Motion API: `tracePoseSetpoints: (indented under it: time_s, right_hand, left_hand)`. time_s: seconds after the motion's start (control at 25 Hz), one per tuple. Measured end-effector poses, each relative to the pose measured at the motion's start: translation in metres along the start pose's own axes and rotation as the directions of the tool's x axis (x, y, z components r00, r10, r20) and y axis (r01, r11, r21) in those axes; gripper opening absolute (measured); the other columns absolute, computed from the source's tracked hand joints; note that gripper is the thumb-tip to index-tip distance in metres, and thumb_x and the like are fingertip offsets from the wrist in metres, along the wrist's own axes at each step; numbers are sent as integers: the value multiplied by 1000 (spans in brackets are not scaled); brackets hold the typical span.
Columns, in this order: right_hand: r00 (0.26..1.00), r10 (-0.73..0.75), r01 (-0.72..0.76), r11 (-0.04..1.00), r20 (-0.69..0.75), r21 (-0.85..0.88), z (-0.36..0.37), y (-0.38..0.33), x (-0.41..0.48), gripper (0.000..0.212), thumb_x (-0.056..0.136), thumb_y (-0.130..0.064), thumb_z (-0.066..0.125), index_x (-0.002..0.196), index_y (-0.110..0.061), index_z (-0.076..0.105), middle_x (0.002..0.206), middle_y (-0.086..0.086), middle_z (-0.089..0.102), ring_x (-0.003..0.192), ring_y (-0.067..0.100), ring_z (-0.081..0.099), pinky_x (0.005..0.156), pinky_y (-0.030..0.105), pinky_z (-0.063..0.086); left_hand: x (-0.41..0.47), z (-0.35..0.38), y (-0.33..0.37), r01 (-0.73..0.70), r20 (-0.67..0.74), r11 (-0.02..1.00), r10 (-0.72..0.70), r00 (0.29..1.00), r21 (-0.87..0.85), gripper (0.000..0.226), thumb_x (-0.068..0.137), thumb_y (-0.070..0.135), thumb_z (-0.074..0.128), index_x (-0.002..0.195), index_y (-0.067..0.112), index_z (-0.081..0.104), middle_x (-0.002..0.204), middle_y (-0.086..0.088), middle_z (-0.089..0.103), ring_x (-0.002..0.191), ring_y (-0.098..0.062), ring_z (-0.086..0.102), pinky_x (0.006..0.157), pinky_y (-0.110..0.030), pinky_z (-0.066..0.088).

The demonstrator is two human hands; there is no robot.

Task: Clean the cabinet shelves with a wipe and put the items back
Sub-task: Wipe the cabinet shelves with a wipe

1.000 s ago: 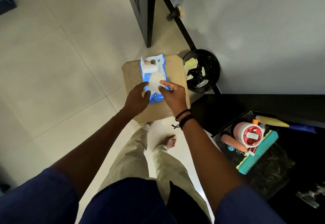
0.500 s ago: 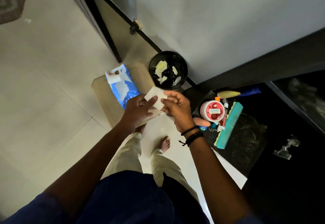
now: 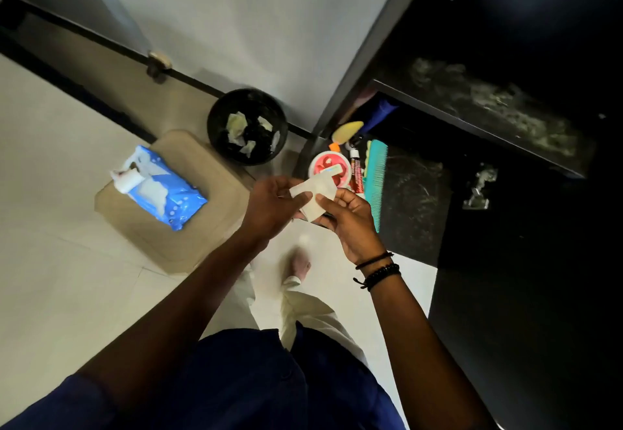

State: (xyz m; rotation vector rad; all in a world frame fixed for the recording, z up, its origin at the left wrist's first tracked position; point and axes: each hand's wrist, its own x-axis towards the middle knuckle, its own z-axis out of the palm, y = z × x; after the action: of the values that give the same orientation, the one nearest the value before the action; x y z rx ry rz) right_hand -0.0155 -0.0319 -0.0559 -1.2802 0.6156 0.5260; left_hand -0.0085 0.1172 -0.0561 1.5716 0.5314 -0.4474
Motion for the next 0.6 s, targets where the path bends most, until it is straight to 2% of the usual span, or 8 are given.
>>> tracePoseSetpoints:
  time_s: [0.08,0.24,0.32,0.4,0.48,0.52,0.56,0.6]
  right_hand:
    - [999,8,-3,996,-44,93,-20,-1,-6,23,88,-3,61,110,-11,65,111,7,71,107,30,65,95,51,50]
    - [991,-30,57,976,-129,210,-56,-4,-12,28,89,1,58,114,-11,60,114,5,69,104,23,66,86,37,55]
    - [970,-29,88,968,-242,236,-81,-3,-3,32,89,2,58,119,-8,58,118,9,66,104,22,65,81,31,57]
    - [901,-25,122,973,-434,198,-110,0,16,35,87,3,59,121,-3,57,117,13,65,103,26,65,83,35,56]
    - [737,-155,155,986,-658,-58,-140,3,34,33,84,3,62,117,3,61,114,19,65,104,32,64,90,34,53]
    - [633,-311,144,947,-709,-287,-150,3,40,29,84,1,60,113,4,63,112,21,64,103,33,64,89,25,49]
    - [555,-487,127,851,-674,-510,-158,5,45,27,85,-1,57,111,4,65,111,23,62,102,32,63,85,16,44]
    - [542,-620,111,722,-567,-683,-164,8,48,26,87,-3,55,110,2,65,113,23,59,100,31,61,82,11,40]
  left_hand:
    - [1,21,2,-40,0,992,40,999,117,18,78,17,76,95,13,73,83,-8,74,75,-27,72,73,-48,59]
    - [-3,56,14,-160,36,952,156,987,261,21,79,19,75,100,19,71,95,-4,73,82,-18,71,78,-36,59]
    - [-4,69,17,-229,72,914,218,973,336,18,81,20,72,98,21,70,93,2,73,81,-13,70,78,-27,56]
    - [-7,80,22,-285,136,871,251,958,401,20,83,18,68,103,21,69,94,8,71,80,-7,68,77,-20,54]
    - [-7,91,28,-408,222,792,343,913,453,29,85,18,66,113,19,66,107,5,71,88,-8,68,81,-27,57]
    - [-6,95,31,-484,270,728,402,875,486,33,86,18,66,119,18,64,115,2,69,94,-10,68,83,-29,57]
    - [-5,98,35,-551,313,651,455,834,522,37,87,19,66,123,18,61,123,0,65,100,-12,66,85,-28,56]
    - [-4,102,38,-604,347,579,499,794,548,40,87,19,65,127,17,58,129,-1,62,106,-15,64,86,-26,53]
